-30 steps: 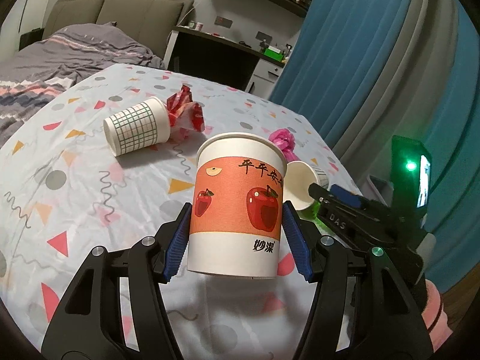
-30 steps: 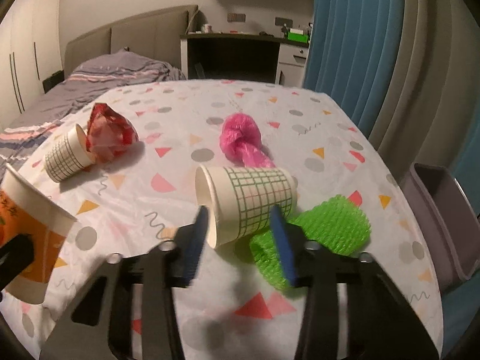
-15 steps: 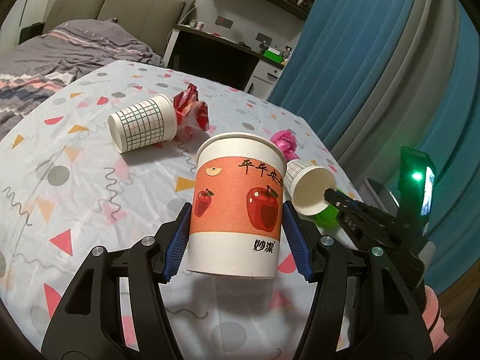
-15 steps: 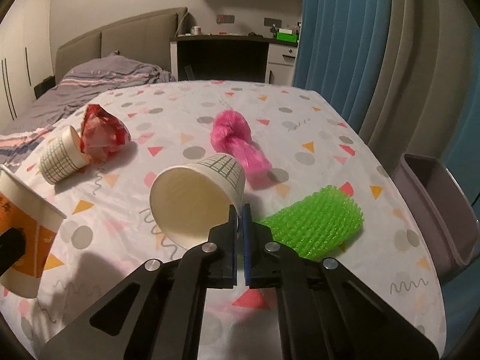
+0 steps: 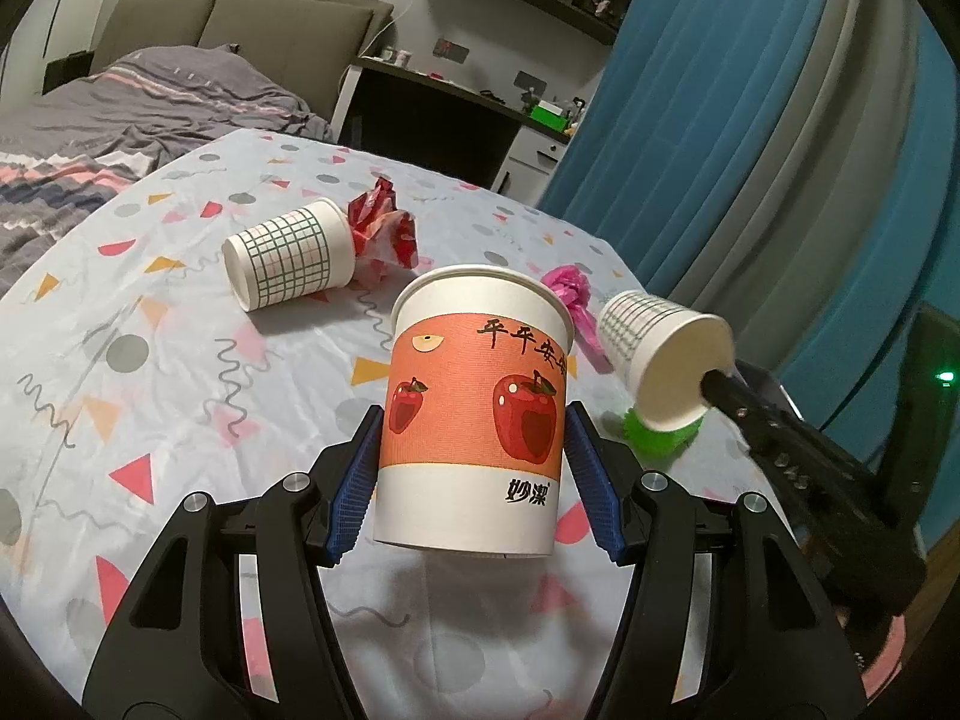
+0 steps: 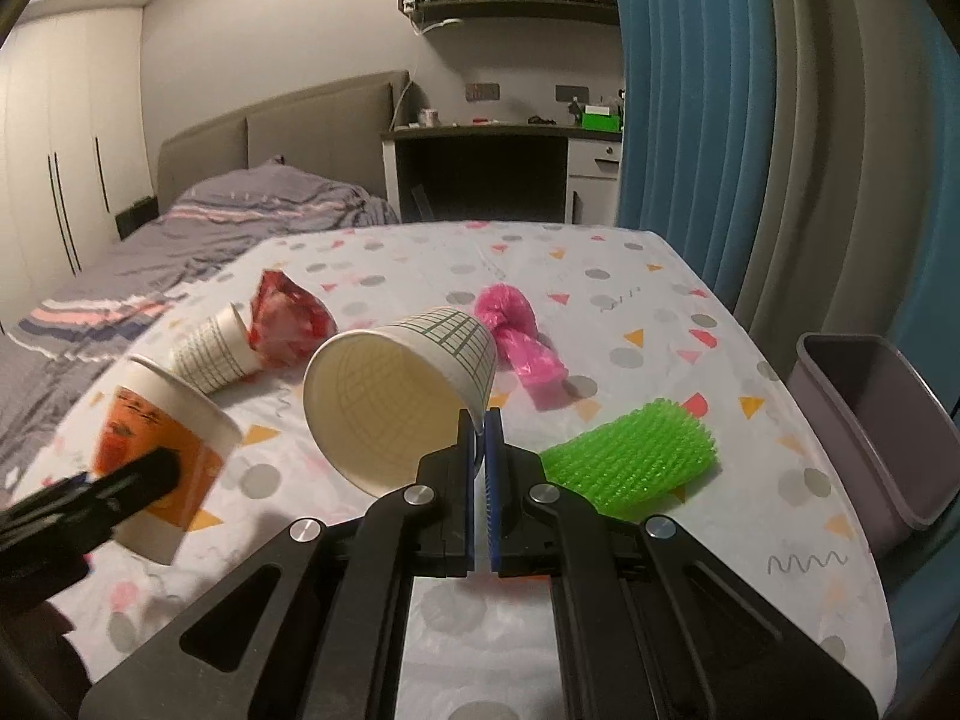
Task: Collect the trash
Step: 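Carry both cups over the grey bin with both grippers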
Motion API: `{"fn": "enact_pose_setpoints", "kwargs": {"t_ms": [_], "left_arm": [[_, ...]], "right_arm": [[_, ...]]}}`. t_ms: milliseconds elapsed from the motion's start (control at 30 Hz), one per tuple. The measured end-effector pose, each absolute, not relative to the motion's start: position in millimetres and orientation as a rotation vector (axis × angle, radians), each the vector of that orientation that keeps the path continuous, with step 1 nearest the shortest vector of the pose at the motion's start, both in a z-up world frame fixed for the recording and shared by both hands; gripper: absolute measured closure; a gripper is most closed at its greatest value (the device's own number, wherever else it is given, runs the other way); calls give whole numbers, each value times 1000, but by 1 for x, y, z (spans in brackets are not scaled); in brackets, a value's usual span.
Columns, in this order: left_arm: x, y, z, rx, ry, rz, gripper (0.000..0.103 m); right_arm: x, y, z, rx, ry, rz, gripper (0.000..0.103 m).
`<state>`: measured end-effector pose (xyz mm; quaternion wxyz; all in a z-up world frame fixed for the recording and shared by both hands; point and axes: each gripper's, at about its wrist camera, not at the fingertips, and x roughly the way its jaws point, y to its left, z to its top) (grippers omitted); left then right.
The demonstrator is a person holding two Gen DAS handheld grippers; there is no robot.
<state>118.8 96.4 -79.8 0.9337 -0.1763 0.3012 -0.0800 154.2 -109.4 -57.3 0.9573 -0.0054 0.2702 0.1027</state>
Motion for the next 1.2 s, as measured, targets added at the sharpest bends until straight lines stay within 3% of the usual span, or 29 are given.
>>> {"fn": "enact_pose_setpoints", "kwargs": {"t_ms": [733, 1200], "left_arm": [[119, 38, -55, -273, 588, -222, 44], [167, -106, -37, -188, 599, -499, 44]], "right_arm": [[112, -198, -21, 125, 432, 164, 99], [103, -331, -19, 211, 367, -105, 99]]}}
